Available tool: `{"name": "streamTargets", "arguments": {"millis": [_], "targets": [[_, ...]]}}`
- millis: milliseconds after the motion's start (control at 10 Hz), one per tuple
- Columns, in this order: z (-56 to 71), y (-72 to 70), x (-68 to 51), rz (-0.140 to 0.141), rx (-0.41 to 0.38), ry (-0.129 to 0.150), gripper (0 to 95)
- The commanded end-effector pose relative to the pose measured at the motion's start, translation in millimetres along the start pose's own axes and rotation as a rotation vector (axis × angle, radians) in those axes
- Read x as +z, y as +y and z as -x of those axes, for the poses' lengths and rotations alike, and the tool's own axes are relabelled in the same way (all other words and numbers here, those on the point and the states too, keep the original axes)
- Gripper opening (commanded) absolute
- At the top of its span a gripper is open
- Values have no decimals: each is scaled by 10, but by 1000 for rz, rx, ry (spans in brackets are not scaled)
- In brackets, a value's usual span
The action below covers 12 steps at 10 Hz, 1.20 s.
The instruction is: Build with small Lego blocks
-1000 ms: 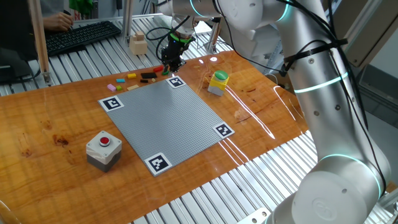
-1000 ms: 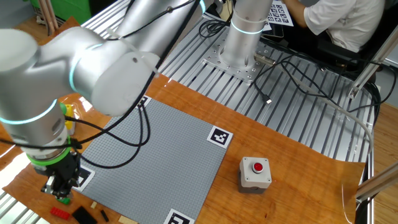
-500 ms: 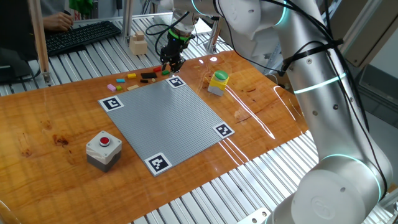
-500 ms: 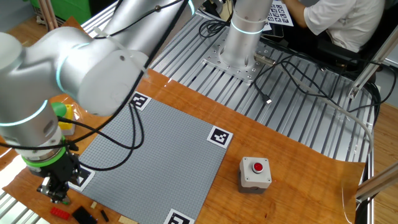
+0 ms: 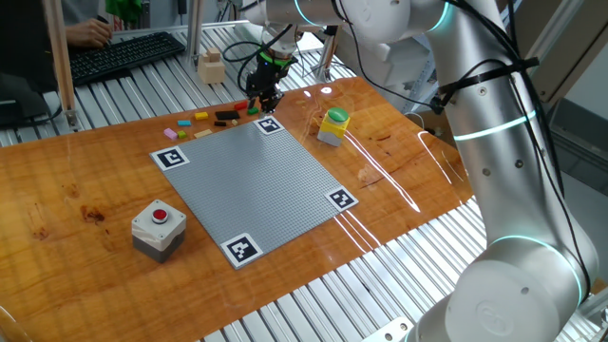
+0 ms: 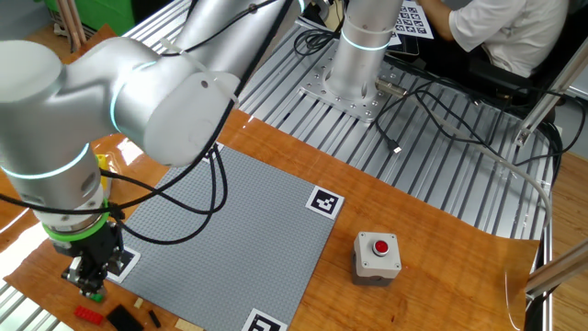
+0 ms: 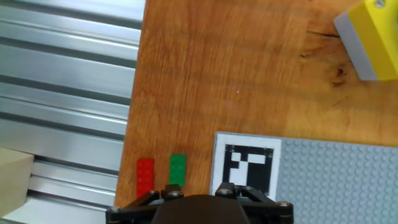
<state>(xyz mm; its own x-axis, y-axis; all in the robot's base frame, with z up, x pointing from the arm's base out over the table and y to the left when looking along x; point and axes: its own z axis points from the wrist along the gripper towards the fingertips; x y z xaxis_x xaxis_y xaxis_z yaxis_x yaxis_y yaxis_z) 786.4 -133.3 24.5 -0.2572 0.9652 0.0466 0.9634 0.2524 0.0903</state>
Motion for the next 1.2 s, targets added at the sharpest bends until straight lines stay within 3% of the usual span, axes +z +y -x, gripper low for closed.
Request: {"name": "streamTargets", "arguments": {"millis": [100, 400, 700, 800, 1000, 1100, 1200], "targets": [[11, 21, 5, -2, 4, 4, 380], [11, 21, 5, -7, -7, 4, 380], [11, 21, 5, 16, 20, 3, 380], [11, 21, 5, 19, 47, -6, 570], [14, 20, -6, 25, 112, -13, 570], [20, 18, -13, 26, 118, -16, 380], [27, 15, -20, 27, 120, -19, 380]]}}
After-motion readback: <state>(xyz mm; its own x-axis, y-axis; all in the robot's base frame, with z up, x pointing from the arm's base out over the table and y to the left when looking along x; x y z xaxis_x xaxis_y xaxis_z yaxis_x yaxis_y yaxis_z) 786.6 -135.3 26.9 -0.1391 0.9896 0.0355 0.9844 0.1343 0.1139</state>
